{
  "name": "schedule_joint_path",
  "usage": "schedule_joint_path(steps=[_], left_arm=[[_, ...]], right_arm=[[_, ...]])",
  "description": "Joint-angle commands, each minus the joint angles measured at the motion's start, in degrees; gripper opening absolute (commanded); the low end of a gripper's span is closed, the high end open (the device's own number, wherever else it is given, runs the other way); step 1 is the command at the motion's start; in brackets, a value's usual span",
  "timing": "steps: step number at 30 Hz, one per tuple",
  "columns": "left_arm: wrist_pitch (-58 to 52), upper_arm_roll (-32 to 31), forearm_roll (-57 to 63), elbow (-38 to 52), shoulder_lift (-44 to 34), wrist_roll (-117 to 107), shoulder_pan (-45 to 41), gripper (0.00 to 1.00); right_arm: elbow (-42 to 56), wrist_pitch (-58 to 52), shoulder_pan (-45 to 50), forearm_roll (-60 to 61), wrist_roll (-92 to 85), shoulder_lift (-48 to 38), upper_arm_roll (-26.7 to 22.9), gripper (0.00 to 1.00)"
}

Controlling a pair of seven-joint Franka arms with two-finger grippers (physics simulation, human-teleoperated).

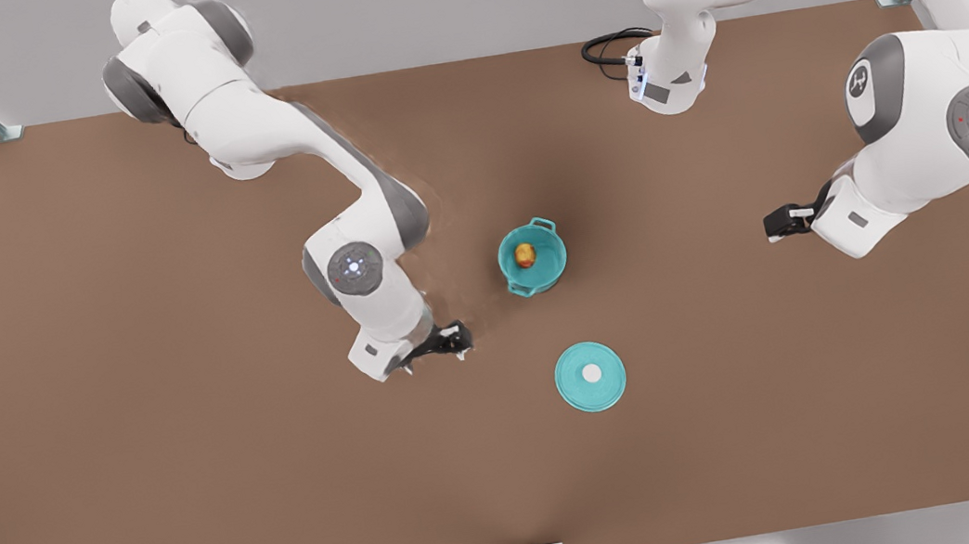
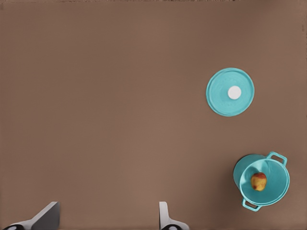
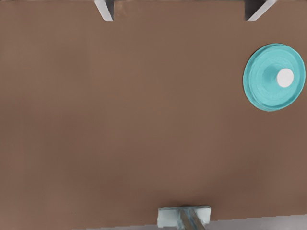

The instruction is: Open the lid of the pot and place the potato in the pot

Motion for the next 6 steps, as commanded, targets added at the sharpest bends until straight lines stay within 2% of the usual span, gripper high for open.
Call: schedule_joint_path(steps=[1,3,6], left_arm=[[1.55,-0.4,-0.67,0.1,-0.31,5.34,-0.08,1.0],[1.55,-3.74,-0.93,0.36,-0.31,4.64,-0.08,1.0],[1.82,-3.83,-0.58,0.62,-0.22,5.95,0.36,1.0]], right_arm=[[-0.11,-19.1,-14.13,0.27,-34.29,-2.94,-0.33,1.0],[-0.11,-25.52,-24.87,-0.17,-41.6,-4.61,-0.42,1.0],[-0.81,-27.19,-26.63,-0.34,-42.14,-4.96,-0.33,1.0]])
